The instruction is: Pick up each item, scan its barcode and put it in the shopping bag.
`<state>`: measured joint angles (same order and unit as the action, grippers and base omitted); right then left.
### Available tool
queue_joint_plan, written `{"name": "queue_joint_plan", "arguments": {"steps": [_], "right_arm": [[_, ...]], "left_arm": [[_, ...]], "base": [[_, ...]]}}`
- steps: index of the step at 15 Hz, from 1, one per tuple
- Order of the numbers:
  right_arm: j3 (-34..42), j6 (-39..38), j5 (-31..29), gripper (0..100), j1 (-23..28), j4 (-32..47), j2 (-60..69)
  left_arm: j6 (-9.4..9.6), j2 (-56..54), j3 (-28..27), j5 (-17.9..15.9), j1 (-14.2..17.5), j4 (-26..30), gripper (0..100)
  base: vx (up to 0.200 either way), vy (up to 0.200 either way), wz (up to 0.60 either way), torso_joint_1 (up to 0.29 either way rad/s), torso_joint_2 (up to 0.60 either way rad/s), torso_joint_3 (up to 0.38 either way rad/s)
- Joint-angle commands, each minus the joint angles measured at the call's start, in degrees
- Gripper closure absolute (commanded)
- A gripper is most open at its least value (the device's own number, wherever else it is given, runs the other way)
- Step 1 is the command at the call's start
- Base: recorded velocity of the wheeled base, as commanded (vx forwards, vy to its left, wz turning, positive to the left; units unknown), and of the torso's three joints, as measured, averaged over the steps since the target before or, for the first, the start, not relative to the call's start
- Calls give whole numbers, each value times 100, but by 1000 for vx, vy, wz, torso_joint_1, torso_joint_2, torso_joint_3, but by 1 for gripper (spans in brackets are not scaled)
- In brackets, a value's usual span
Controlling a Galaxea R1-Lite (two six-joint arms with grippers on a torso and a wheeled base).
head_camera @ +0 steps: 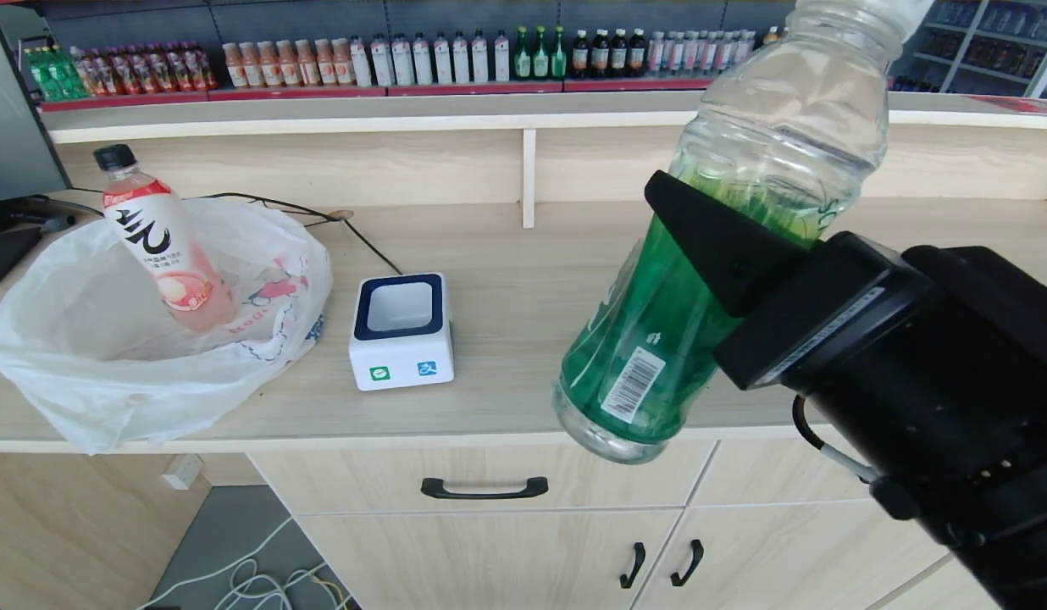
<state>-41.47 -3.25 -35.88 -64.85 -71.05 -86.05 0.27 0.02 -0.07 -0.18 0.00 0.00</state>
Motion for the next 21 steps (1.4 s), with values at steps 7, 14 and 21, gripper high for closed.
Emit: {"name": "queue_joint_plan", "arguments": {"steps": [7,14,21], "right_arm": [[-1073,-887,2,100,-317,1480,326],[-1153,-1265,2,100,-326,1937,590],[-1153,-1344,2,100,-326,1937,599]], "left_arm": [[0,-2,-1,1,0,0,0],[0,-2,-1,1,0,0,0],[0,-2,7,1,0,0,0]], "base": [[0,0,0,0,0,0],[0,0,0,0,0,0],[0,0,0,0,0,0]]}}
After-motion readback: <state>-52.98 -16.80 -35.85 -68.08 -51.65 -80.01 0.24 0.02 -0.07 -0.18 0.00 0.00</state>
